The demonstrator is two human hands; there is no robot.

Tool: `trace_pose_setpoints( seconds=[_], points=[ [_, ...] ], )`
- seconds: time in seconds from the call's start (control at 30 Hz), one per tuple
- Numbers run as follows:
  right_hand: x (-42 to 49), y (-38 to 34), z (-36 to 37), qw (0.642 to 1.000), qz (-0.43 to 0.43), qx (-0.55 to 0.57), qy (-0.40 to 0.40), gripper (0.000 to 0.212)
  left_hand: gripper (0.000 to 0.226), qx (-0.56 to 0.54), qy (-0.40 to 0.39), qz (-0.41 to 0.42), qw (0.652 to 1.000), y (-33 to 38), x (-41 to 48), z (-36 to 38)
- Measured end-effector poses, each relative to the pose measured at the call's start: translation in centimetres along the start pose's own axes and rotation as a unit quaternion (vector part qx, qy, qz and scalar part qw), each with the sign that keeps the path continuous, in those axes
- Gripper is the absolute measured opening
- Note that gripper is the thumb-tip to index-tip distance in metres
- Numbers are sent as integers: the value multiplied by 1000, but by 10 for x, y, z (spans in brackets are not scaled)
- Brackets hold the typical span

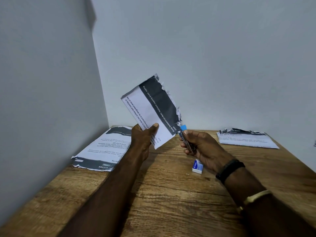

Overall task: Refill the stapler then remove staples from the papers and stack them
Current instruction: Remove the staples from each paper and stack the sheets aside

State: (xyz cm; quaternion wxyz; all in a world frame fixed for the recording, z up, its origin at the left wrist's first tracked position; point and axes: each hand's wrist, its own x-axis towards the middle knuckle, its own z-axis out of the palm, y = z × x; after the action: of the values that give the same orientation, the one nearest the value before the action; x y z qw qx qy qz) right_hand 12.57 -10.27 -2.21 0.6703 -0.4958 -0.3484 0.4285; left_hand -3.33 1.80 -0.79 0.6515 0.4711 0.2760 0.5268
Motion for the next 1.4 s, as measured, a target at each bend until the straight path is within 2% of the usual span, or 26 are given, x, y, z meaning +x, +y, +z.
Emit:
trace_pose_setpoints(
  seconds=[0.1,0.17,0.4,0.47,0.57,0.73,0.93,1.0,1.07,1.13,1.23,1.27,1.33,1.4],
  points=[
    [0,1,0,1000,-3,-1,-6,49,16,-3,-2,5,1000,1,0,-1],
    [1,1,-1,1000,-4,-4,-9,51,16,0,-4,8,1000,1,-1,-1],
    [1,1,-3,999,-10,-35,-7,39,16,31,-27,18,999,-1,-2,2],
    [1,1,-4,999,-10,-49,1,26,16,38,-28,16,999,-1,-1,1],
    [0,0,-5,998,-7,-65,9,15,29,42,-24,9,999,-3,-1,2],
    [1,-1,-5,996,-13,-84,16,14,16,46,-32,13,998,-6,0,2],
    [2,-1,-2,994,-17,-96,56,13,16,48,-40,13,998,-8,1,3],
    [2,-1,-1,993,-32,-94,68,11,16,41,-30,12,999,-8,2,3],
    [1,-1,1,992,-46,-102,64,21,16,21,-1,11,1000,-8,4,1],
    [-1,2,5,984,-66,-153,65,23,22,-7,46,10,999,-7,5,0],
    [-5,9,13,946,-120,-285,94,18,33,-47,108,9,993,-7,8,-1],
    [-6,11,14,920,-137,-354,103,19,30,-59,117,7,991,-7,8,-1],
    [-10,14,21,841,-159,-506,103,24,15,-83,113,0,990,-7,10,-1],
    [-14,17,30,777,-164,-600,96,29,7,-88,102,-11,991,-7,8,1]
  ],
)
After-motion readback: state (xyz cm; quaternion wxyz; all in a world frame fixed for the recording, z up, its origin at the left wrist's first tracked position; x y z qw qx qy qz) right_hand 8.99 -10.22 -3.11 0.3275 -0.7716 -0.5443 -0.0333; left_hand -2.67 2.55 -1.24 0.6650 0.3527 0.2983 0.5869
